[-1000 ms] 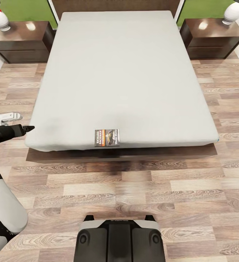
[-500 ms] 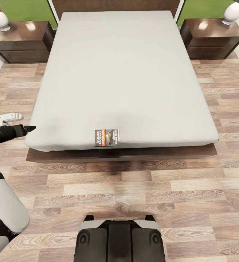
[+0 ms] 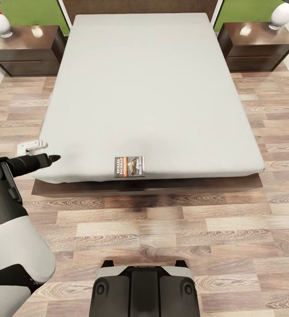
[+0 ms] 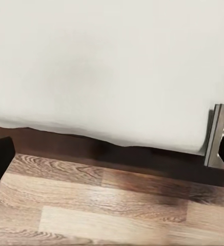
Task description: In the bedroom, move the book from the bed onto either nightstand, and place the two sandals side by side next to the bed.
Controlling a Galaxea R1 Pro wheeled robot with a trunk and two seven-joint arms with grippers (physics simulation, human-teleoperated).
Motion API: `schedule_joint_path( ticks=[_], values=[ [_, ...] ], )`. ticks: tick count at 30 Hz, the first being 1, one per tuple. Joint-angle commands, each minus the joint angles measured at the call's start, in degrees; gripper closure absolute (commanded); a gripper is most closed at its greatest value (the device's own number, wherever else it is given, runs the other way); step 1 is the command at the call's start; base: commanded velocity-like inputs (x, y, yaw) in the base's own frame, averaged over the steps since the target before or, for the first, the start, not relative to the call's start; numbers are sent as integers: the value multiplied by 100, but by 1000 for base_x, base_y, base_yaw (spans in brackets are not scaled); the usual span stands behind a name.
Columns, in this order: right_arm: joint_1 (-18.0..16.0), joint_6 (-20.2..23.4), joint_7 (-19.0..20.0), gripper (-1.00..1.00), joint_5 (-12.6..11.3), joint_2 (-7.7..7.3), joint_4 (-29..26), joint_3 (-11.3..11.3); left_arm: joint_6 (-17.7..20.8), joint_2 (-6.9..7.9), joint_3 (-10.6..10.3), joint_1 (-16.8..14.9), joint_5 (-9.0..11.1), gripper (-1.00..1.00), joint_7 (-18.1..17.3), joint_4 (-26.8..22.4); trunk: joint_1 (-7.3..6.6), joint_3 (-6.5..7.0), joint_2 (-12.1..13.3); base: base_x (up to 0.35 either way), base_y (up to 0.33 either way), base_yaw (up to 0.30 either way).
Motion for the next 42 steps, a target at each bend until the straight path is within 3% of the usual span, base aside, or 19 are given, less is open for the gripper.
schedule_joint_path(
  ticks=[1, 10, 17, 20, 26, 28, 31, 37, 42],
  values=[
    [4, -9, 25, -100, 58, 2, -10, -50, 23, -77, 5, -6, -107, -100, -56, -5, 4, -6, -9, 0, 0, 0],
    [4, -9, 25, -100, 58, -1, -10, -61, 23, -766, -3, -12, -689, -100, -46, -6, 4, -6, -9, 0, 0, 0],
    [4, -9, 25, -100, 58, -9, -9, -75, 23, -981, -63, -9, -792, -100, -51, 14, 4, -6, -9, 0, 0, 0],
    [4, -9, 25, -100, 58, -17, -6, -84, 23, -1028, -214, -1, -765, -100, -113, 32, 4, -6, -9, 0, 0, 0],
    [4, -9, 25, -100, 51, -23, 5, -94, 23, -1049, -1144, 221, -596, -100, -334, 49, 4, -6, -9, 0, 0, 0],
    [4, -9, 25, -100, 50, -24, 4, -93, 23, -1049, -1277, 267, -615, -100, -355, 48, 4, -6, -9, 0, 0, 0],
    [4, -9, 25, -100, 50, -23, 2, -98, 23, -1049, -1416, 313, -806, -100, -381, 27, 4, -6, -9, -6, 0, 0],
    [4, -9, 25, -100, 49, -24, 3, -104, 23, -1038, -1499, 339, -1212, -100, -417, -24, 4, -6, -9, -123, 0, 0],
    [4, -9, 25, -100, 49, -30, 7, -111, 23, -1024, -1514, 351, -1403, -100, -426, -57, 4, -6, -9, -283, 0, 0]
  ],
)
